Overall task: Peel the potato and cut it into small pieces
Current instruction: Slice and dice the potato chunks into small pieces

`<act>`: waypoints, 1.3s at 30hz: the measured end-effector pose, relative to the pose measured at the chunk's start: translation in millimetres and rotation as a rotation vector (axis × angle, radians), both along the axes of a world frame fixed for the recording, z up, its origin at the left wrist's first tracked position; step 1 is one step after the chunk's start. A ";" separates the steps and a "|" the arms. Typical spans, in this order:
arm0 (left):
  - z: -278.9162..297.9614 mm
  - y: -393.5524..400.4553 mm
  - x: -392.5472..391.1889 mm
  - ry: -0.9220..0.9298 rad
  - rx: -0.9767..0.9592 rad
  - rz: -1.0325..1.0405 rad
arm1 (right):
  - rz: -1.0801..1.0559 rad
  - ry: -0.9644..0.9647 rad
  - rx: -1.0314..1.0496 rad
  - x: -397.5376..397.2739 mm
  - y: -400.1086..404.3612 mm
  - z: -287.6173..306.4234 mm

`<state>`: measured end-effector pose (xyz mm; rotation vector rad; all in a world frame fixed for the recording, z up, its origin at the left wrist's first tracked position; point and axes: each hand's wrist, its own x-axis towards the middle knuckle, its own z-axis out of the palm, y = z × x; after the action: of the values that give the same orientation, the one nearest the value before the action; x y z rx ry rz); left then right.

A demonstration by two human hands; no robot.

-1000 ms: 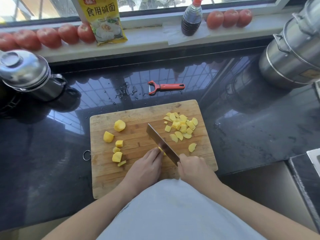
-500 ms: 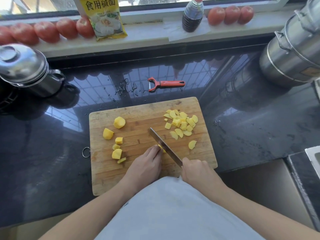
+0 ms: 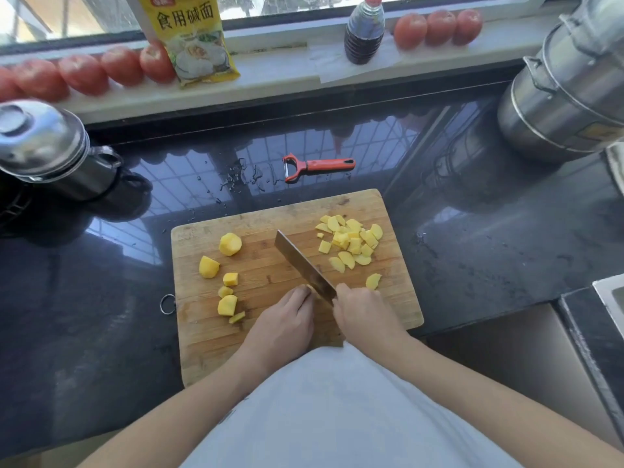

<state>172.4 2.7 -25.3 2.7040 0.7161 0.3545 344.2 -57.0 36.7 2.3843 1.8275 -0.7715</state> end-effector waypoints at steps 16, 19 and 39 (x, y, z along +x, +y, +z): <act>44.6 43.5 41.6 0.597 -0.374 0.198 | -0.080 0.057 -0.037 32.9 -20.0 9.3; 41.4 34.0 48.7 0.633 -0.661 0.474 | -0.097 0.080 0.004 36.2 -21.0 8.6; 39.4 18.7 54.7 0.130 -1.542 0.949 | 0.077 0.020 -0.108 18.2 -37.1 8.6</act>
<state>227.1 21.4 14.2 0.8552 1.4364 -0.1780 362.5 -94.0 45.4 2.2355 1.8233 -0.8659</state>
